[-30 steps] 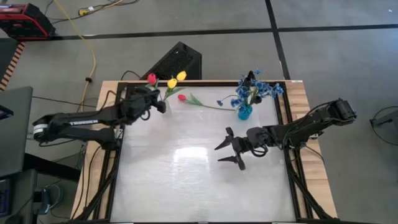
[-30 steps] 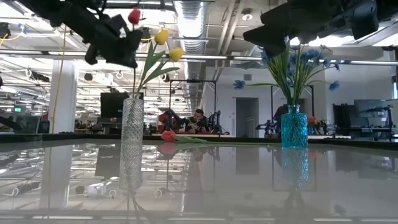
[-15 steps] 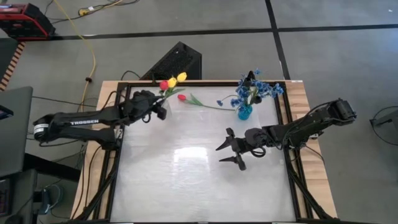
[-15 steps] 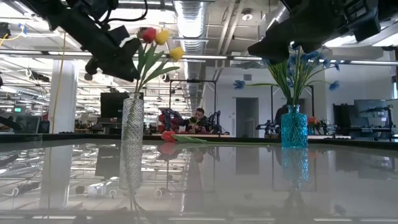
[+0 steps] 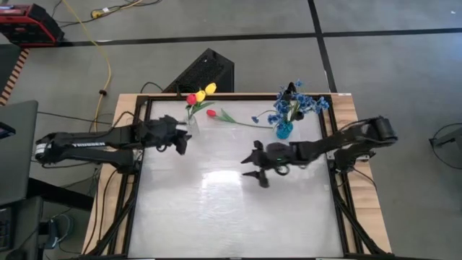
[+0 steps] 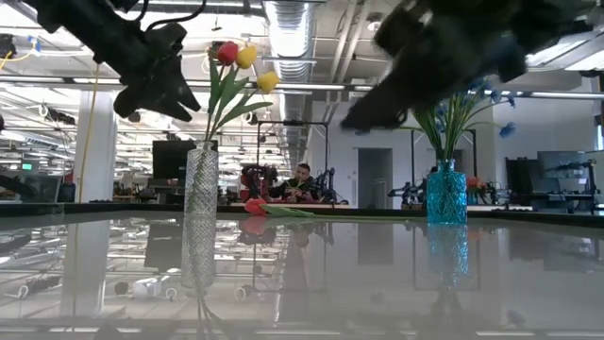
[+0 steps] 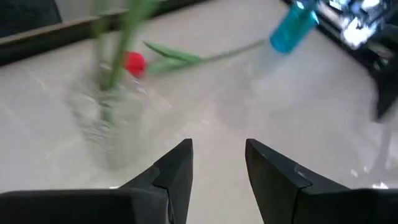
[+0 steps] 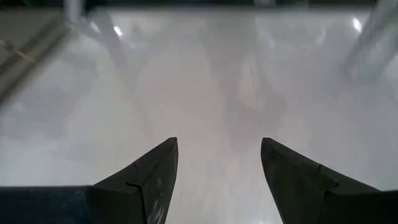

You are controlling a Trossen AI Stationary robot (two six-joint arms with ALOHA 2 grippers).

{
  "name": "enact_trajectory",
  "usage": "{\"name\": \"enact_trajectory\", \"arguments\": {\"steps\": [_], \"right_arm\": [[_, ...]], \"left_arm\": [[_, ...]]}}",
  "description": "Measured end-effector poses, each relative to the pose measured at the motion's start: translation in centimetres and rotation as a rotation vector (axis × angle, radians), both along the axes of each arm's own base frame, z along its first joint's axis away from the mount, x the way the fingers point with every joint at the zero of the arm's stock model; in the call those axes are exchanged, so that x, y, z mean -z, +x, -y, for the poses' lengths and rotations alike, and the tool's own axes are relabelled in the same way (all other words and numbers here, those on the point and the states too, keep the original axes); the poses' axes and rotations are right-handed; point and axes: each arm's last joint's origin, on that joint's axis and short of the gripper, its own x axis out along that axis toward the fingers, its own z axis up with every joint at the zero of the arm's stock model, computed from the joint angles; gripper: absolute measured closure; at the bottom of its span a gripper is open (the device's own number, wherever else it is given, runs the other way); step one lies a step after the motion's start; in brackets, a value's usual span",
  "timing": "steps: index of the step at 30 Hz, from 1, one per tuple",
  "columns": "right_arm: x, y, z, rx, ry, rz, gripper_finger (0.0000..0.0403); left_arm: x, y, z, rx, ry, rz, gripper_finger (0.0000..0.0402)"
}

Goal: Sort flowers into vase by color
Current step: Put the red flower into the transparent vase

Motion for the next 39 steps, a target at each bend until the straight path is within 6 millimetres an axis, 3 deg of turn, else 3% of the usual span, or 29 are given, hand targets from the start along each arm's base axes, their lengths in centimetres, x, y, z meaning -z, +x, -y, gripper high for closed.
{"name": "enact_trajectory", "arguments": {"steps": [5, 10, 17, 29, 39], "right_arm": [[1.6, 4.4, 1.6, 0.135, -0.064, -0.178, 0.0148], [1.5, 8.0, 3.4, 0.300, -0.212, -0.307, 0.0148], [0.7, 11.2, 8.9, 0.434, -0.201, -0.376, 0.0148], [3.5, 13.6, 16.6, 0.558, -0.188, -0.540, 0.0152], [2.9, 13.8, 19.7, 0.621, -0.194, -0.591, 0.0189]], "left_arm": [[1.1, 1.4, 2.1, 0.061, 0.006, -0.060, 0.0266], [1.8, 2.0, 3.6, 0.070, 0.046, -0.098, 0.0266], [1.6, 1.9, 5.1, 0.077, 0.094, -0.079, 0.0266], [1.5, 1.7, 6.6, 0.092, 0.160, -0.073, 0.0266], [1.5, 1.6, 7.1, 0.095, 0.176, -0.070, 0.0266]]}}
